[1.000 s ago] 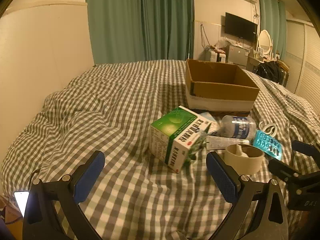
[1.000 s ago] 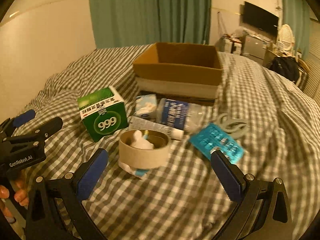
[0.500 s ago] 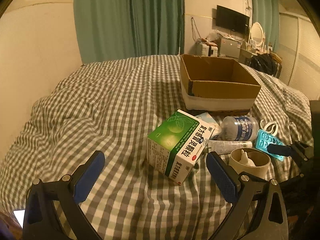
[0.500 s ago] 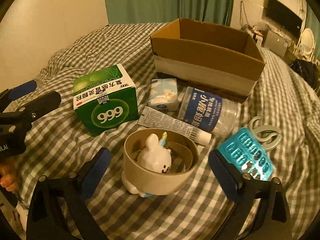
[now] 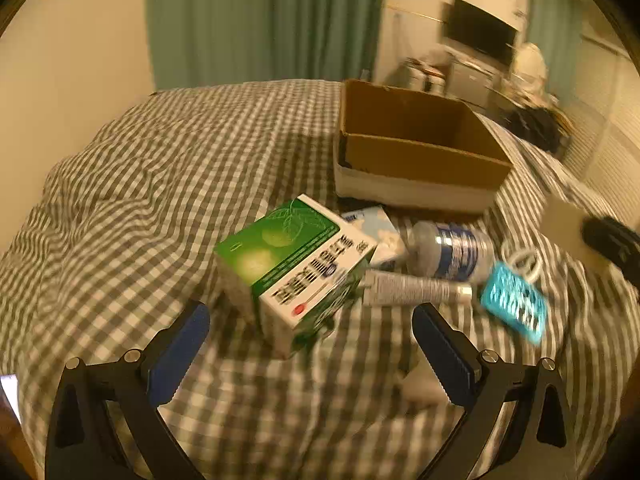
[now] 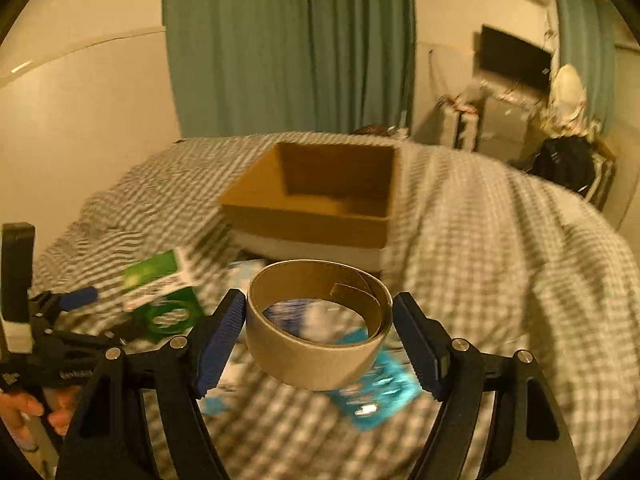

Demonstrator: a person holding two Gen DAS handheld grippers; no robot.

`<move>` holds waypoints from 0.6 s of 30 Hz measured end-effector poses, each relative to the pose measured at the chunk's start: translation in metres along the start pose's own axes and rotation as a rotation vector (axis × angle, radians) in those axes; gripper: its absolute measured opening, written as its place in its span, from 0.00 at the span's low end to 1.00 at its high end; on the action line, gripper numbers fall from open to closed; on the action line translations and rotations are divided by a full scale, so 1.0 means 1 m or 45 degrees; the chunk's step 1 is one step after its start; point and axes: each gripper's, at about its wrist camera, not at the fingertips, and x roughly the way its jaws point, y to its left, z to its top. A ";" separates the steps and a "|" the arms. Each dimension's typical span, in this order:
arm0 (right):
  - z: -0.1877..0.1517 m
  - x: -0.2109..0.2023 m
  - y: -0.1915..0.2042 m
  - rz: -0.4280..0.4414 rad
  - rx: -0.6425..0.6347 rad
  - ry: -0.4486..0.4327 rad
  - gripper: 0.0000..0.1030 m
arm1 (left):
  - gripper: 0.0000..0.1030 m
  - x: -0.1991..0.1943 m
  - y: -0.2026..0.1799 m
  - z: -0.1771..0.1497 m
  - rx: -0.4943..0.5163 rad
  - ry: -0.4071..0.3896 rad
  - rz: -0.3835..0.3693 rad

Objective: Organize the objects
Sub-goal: 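Carry the tape roll and green medicine box into the cardboard box and release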

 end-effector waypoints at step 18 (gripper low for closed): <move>-0.026 0.028 -0.047 0.022 0.119 0.015 0.73 | 1.00 0.059 -0.026 0.030 -0.345 0.017 0.470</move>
